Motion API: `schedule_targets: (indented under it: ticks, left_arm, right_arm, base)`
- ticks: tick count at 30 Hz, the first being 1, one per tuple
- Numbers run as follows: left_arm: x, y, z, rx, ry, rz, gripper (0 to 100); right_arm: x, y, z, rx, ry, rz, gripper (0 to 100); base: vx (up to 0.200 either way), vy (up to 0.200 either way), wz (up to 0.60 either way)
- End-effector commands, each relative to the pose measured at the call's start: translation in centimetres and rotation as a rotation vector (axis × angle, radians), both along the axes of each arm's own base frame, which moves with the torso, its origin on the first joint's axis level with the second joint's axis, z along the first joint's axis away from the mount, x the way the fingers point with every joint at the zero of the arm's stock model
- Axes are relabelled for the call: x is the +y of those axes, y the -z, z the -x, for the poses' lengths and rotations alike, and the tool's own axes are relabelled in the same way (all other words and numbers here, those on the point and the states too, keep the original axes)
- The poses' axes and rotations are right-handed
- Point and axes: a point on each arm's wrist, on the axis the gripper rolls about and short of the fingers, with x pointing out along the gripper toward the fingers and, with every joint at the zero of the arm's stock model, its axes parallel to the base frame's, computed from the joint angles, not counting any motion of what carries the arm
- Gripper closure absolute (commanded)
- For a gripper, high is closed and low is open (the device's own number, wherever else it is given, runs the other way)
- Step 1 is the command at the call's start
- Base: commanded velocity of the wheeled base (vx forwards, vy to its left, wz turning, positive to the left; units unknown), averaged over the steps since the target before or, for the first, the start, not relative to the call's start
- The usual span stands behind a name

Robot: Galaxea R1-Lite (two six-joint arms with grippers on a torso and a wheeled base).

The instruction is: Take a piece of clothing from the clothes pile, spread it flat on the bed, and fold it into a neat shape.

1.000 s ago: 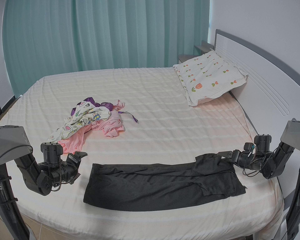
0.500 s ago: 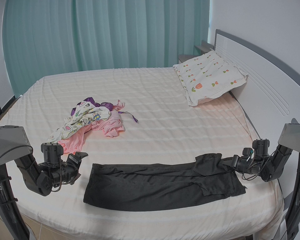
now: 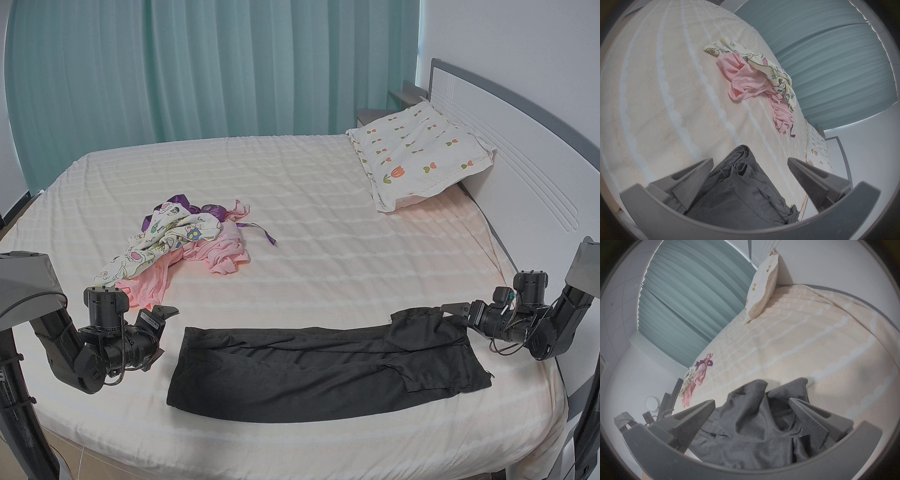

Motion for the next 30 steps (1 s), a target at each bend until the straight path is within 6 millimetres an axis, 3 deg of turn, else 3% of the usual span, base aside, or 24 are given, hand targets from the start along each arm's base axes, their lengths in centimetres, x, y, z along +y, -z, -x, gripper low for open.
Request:
schedule_targets:
  ticks: [1, 3, 9, 16, 19, 27, 30]
  left_arm:
    - [-0.2, 0.0, 0.1, 0.002, 0.006, 0.002, 0]
    - [-0.4, 0.1, 0.3, 0.012, 0.01, 0.003, 0]
    - [-0.7, 0.1, 1.0, 0.022, 0.024, 0.001, 0]
    - [-1.1, -0.5, 1.6, 0.011, 0.041, -0.001, 0]
    - [-1.4, -1.2, 1.7, -0.013, 0.047, -0.001, 0]
    - [-1.4, -1.5, 2.2, -0.015, 0.054, 0.008, 0]
    - [-1.3, -1.6, 2.2, -0.019, 0.066, 0.017, 0]
  right_arm:
    - [-0.3, -2.4, 0.1, -0.064, 0.021, -0.014, 0]
    - [0.0, -3.9, -0.2, -0.1, 0.042, -0.022, 0]
    - [0.8, -4.4, 0.0, -0.088, 0.099, -0.014, 0]
    - [1.2, -4.7, 2.6, 0.001, 0.288, -0.104, 0]
    - [2.0, -3.8, 4.3, 0.077, 0.36, -0.145, 0]
    - [2.4, -3.1, 4.8, 0.156, 0.43, -0.265, 0]
    - [2.1, -3.1, 5.1, 0.159, 0.44, -0.266, 0]
  base:
    - [-0.2, 0.0, 0.0]
    - [-0.2, 0.0, 0.0]
    - [-0.2, 0.0, 0.0]
    - [0.0, 0.0, 0.0]
    - [0.0, 0.0, 0.0]
    - [0.0, 0.0, 0.0]
    - [0.0, 0.2, 0.0]
